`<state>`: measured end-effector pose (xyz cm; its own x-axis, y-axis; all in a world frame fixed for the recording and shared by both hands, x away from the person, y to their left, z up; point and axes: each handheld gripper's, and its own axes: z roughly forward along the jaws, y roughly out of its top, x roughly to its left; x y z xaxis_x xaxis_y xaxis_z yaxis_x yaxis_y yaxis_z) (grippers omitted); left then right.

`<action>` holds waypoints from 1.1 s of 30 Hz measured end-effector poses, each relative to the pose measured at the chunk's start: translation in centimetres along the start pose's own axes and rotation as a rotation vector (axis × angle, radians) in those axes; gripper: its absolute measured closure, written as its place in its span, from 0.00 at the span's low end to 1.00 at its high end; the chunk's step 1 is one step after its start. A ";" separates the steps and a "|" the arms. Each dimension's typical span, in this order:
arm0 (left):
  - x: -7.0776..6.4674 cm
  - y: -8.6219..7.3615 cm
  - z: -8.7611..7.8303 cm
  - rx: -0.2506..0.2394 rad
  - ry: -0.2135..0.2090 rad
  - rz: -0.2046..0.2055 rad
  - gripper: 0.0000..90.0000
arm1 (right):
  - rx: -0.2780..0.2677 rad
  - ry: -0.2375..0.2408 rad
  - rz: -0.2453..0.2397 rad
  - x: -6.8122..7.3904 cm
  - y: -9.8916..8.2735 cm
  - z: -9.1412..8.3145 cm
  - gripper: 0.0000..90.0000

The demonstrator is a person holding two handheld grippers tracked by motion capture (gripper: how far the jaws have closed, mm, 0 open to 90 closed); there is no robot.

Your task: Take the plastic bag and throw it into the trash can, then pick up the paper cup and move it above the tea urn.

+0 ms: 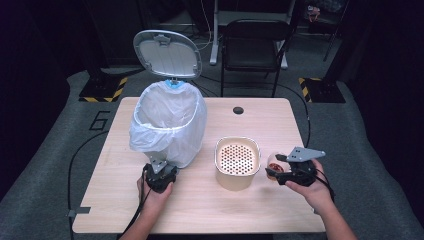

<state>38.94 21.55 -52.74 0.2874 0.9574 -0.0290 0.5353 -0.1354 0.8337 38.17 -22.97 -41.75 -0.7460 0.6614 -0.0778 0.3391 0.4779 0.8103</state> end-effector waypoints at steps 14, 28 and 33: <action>0.1 0.0 0.0 0.001 0.004 0.007 0.56 | -0.050 -0.016 -0.010 -3.2 3.8 0.4 0.39; 0.0 0.0 0.0 -0.001 0.003 0.004 0.56 | -0.084 -0.026 -0.041 -4.6 8.6 0.7 0.39; 0.1 0.0 0.0 0.003 0.004 0.008 0.56 | -0.121 -0.011 -0.023 -5.1 10.3 1.4 0.39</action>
<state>38.95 21.61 -52.72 0.2886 0.9572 -0.0205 0.5353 -0.1436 0.8324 46.24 -20.64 -33.85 -0.7461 0.6578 -0.1027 0.2503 0.4201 0.8723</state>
